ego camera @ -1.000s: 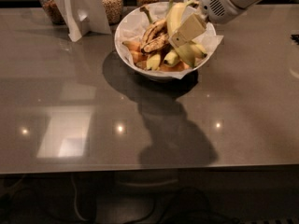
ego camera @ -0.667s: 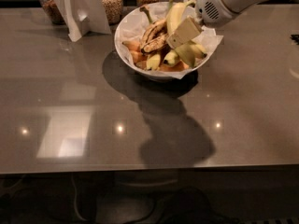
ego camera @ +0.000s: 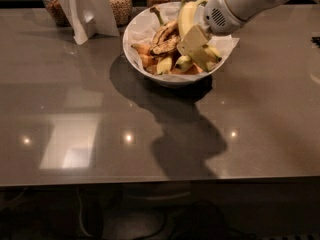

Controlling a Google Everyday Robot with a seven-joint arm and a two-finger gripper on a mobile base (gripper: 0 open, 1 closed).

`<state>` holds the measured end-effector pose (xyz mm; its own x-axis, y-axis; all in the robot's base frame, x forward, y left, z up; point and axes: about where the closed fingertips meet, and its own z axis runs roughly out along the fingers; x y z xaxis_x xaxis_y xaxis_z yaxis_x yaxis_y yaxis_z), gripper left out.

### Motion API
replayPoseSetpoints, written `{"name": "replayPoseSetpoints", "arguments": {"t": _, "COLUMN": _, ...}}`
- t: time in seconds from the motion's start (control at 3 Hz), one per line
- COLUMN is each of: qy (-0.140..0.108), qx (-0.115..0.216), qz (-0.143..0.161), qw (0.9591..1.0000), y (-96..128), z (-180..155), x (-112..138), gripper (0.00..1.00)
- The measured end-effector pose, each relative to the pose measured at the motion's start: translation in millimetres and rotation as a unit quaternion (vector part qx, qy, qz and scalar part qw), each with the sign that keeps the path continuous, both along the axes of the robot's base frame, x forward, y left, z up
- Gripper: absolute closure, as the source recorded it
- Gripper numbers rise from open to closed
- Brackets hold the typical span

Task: Pick banana from white bowl

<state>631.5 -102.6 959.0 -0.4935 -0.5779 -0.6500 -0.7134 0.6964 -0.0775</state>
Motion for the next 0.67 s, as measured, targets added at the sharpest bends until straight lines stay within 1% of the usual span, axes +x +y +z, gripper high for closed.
{"name": "replayPoseSetpoints", "arguments": {"t": 0.33, "qy": 0.014, "qx": 0.001, "qz": -0.01, "qw": 0.9999, "y": 0.3, "z": -9.3, "x": 11.0, "gripper": 0.44}}
{"name": "replayPoseSetpoints", "arguments": {"t": 0.67, "qy": 0.022, "qx": -0.001, "qz": -0.024, "qw": 0.9995, "y": -4.0, "z": -15.3, "x": 19.7, "gripper": 0.47}}
